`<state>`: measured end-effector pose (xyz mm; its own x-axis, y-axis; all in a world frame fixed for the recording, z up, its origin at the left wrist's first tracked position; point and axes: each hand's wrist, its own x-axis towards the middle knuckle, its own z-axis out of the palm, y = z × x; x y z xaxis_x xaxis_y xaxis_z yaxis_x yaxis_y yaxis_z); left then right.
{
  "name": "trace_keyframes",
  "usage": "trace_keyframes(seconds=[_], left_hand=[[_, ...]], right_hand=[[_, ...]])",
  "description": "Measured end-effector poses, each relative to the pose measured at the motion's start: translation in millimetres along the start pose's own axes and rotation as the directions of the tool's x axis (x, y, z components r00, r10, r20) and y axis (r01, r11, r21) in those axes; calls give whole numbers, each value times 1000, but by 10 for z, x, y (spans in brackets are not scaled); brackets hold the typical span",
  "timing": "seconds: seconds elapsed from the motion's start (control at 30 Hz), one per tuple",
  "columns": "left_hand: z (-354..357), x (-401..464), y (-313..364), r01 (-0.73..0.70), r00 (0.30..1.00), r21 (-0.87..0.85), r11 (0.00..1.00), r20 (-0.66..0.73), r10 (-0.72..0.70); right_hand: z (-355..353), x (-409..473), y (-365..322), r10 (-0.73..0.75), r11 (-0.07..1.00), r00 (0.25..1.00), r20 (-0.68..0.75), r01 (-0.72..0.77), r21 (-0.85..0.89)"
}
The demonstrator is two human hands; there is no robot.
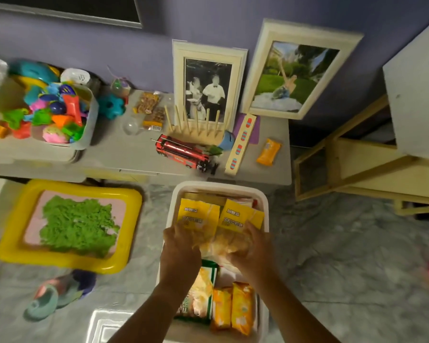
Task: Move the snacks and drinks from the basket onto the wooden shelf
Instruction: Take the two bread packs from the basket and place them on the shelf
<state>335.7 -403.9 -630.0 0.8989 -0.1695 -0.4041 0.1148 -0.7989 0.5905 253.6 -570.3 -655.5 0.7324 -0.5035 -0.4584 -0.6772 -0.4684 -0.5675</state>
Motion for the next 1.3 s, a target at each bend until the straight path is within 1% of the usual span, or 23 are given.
trace_keyframes(seconds=[0.17, 0.23, 0.37, 0.43, 0.53, 0.6, 0.67, 0.8, 0.9, 0.97, 1.03, 1.2, 1.3], left_hand=[[63, 126, -110, -89, 994, -50, 995, 55, 92], [92, 185, -141, -107, 991, -83, 991, 71, 113], [182, 243, -167, -152, 985, -54, 987, 76, 156], [228, 225, -183, -170, 983, -46, 984, 69, 173], [219, 188, -200, -201, 975, -101, 974, 73, 208], [156, 170, -188, -210, 970, -163, 964, 91, 227], [73, 148, -148, -210, 967, -226, 951, 98, 237], [-95, 70, -35, -202, 956, -275, 940, 154, 250], [-287, 30, 86, -140, 953, -353, 925, 204, 222], [-477, 18, 268, -107, 939, -432, 895, 251, 234], [-703, 19, 601, -107, 916, -492, 864, 289, 278], [-1126, -162, 1851, -154, 825, -603, 783, 358, 437], [-1169, -431, 2633, -135, 775, -671, 729, 387, 500]], right_hand=[[-105, -142, 38, -27, 993, 994, -103, 14, -118], [-147, -194, 81, -29, 992, 992, -124, 13, -128], [-233, -278, 106, -56, 987, 989, -140, 33, -160], [-250, -279, 128, -62, 985, 992, -110, 43, -166], [-258, -284, 169, -29, 993, 999, -37, 25, -115], [-289, -303, 177, -6, 997, 999, -33, 4, -71], [-341, -321, 169, -1, 999, 998, -63, -1, -44], [-539, -403, 92, 0, 1000, 992, -129, 0, 4], [-816, -486, 26, -30, 998, 983, -183, 41, 56], [-1095, -553, -38, -71, 992, 970, -233, 94, 87], [-1459, -615, -96, -110, 979, 949, -296, 155, 135], [-2557, -790, -134, -178, 929, 921, -346, 273, 250], [-3305, -951, -22, -159, 887, 890, -427, 319, 334]])
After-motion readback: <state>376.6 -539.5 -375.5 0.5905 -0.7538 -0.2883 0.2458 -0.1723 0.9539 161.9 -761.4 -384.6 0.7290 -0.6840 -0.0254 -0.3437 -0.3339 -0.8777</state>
